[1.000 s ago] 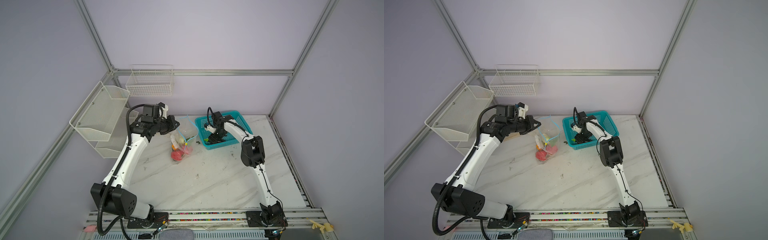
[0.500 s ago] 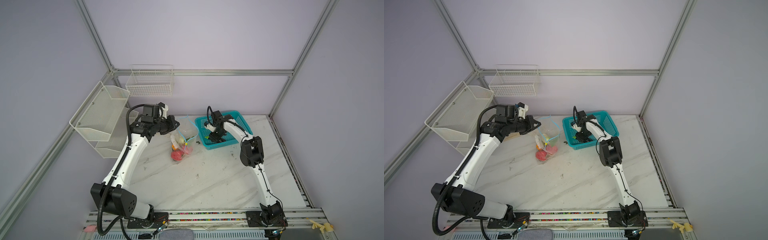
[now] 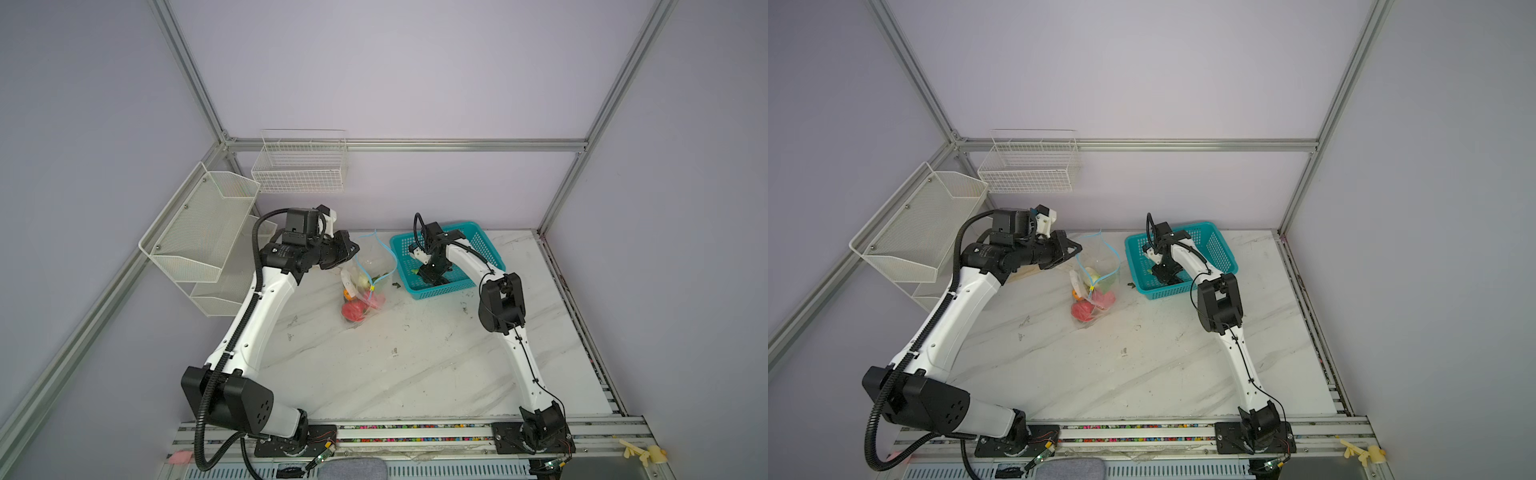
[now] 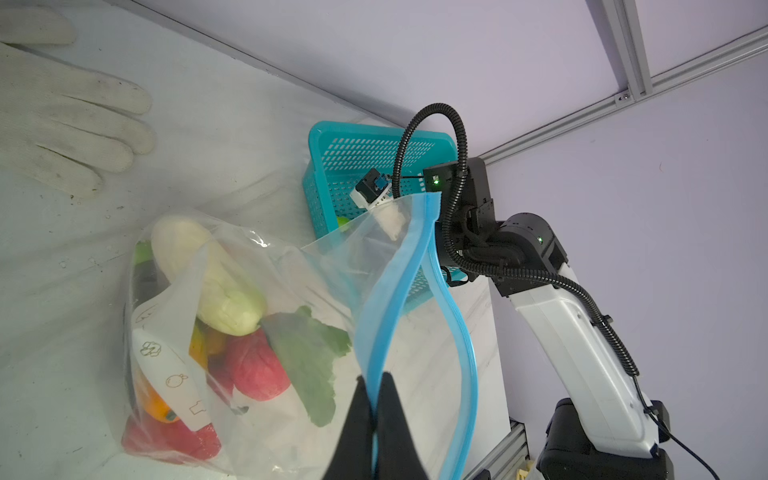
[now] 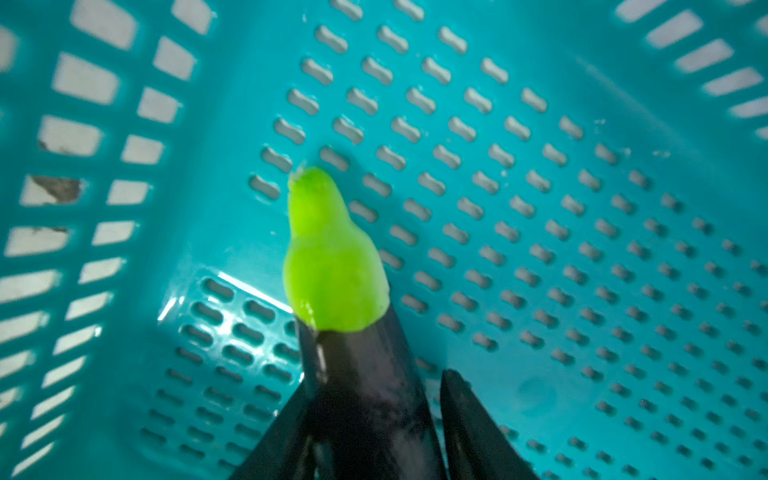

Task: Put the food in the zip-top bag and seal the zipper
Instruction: 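Lower the right gripper and close it on the purple eggplant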

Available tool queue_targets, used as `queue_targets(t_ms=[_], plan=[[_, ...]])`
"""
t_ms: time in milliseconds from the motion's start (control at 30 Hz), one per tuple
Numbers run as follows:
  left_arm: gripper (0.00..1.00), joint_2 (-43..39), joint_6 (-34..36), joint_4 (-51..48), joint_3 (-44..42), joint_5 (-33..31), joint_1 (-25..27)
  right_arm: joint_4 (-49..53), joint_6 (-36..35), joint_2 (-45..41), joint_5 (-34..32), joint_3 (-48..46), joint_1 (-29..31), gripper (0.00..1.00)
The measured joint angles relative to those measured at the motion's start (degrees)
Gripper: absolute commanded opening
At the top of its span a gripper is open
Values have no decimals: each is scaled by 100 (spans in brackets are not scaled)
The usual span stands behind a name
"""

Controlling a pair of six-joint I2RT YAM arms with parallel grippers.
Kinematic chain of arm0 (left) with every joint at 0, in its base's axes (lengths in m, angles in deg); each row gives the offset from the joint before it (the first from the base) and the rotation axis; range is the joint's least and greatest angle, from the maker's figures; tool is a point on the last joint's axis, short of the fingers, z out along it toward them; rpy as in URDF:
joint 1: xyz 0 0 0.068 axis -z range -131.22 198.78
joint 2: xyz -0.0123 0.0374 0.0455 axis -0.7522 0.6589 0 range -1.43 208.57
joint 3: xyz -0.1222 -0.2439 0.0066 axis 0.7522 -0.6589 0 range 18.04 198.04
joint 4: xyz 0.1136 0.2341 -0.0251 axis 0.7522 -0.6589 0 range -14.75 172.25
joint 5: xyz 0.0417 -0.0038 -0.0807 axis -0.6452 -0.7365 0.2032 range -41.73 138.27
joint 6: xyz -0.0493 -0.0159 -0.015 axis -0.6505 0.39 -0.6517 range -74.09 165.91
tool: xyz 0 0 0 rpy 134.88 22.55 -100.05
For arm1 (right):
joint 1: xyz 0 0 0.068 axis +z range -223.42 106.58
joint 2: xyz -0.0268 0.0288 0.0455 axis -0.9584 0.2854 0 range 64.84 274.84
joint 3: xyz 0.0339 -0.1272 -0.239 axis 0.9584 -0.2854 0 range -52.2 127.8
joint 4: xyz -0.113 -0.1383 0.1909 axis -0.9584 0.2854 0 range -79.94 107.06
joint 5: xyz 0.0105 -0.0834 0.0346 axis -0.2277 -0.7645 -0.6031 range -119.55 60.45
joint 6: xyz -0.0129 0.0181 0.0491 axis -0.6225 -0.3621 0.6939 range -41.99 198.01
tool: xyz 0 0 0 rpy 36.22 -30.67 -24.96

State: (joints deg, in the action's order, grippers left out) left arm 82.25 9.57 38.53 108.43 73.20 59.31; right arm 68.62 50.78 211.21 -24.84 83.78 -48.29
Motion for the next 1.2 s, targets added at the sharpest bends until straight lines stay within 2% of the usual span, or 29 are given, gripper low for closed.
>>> queue_targets(t_ms=[733,1200], plan=[[0,0,-2,0,0,-2,0,-190,146,0,-46,179,-2,39],[0,0,-2,0,0,-2,0,-424,494,-20,-352,304,-11,38]])
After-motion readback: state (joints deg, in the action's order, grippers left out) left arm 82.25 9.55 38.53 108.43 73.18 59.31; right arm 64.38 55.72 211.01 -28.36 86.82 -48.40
